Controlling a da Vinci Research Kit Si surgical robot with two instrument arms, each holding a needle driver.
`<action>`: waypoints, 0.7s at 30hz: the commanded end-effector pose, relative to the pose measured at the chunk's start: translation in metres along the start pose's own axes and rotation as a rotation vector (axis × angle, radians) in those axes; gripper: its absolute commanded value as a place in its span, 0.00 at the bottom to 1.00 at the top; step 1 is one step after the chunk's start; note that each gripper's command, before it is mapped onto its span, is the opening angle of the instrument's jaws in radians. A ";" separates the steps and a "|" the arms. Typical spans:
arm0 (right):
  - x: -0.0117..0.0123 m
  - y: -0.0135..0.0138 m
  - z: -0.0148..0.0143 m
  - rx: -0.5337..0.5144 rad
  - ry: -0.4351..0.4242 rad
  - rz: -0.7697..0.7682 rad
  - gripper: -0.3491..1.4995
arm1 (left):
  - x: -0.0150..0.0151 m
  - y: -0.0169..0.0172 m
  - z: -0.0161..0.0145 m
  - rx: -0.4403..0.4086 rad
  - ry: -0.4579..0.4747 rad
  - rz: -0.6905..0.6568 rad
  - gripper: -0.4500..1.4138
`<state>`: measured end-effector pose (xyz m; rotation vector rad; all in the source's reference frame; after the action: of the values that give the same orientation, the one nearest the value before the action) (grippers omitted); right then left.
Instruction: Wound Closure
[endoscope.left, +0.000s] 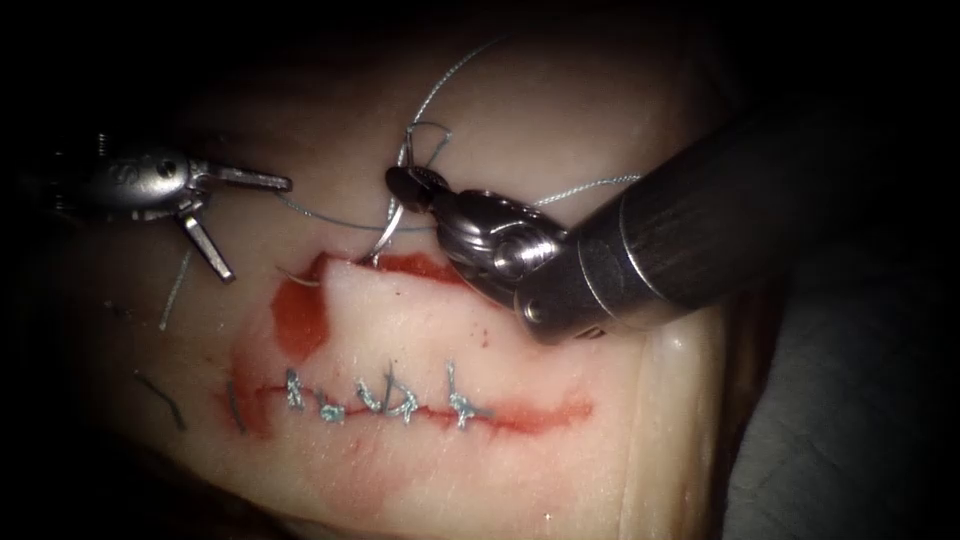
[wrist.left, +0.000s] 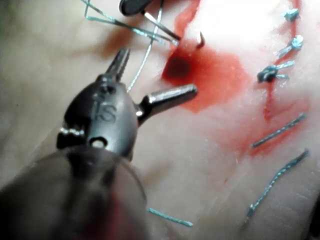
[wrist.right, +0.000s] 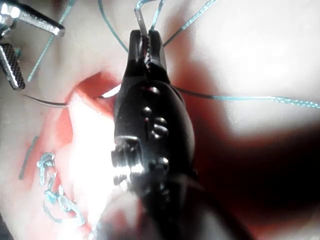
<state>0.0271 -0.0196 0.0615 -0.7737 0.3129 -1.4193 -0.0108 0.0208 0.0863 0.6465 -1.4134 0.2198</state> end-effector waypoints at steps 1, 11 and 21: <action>0.0001 0.0006 0.0010 -0.055 0.038 0.041 0.00 | 0.0011 -0.0006 0.0007 -0.008 0.011 0.136 0.53; 0.0005 0.0002 0.0012 -0.092 0.076 0.114 0.00 | 0.0004 -0.0006 0.0041 -0.065 -0.109 0.251 0.48; 0.0005 0.0002 0.0012 -0.092 0.076 0.114 0.00 | -0.0009 -0.0003 0.0056 -0.081 -0.202 0.280 0.32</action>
<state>0.0271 -0.0198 0.0621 -0.7612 0.4753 -1.3377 -0.0152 0.0175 0.0849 0.4163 -1.7008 0.3274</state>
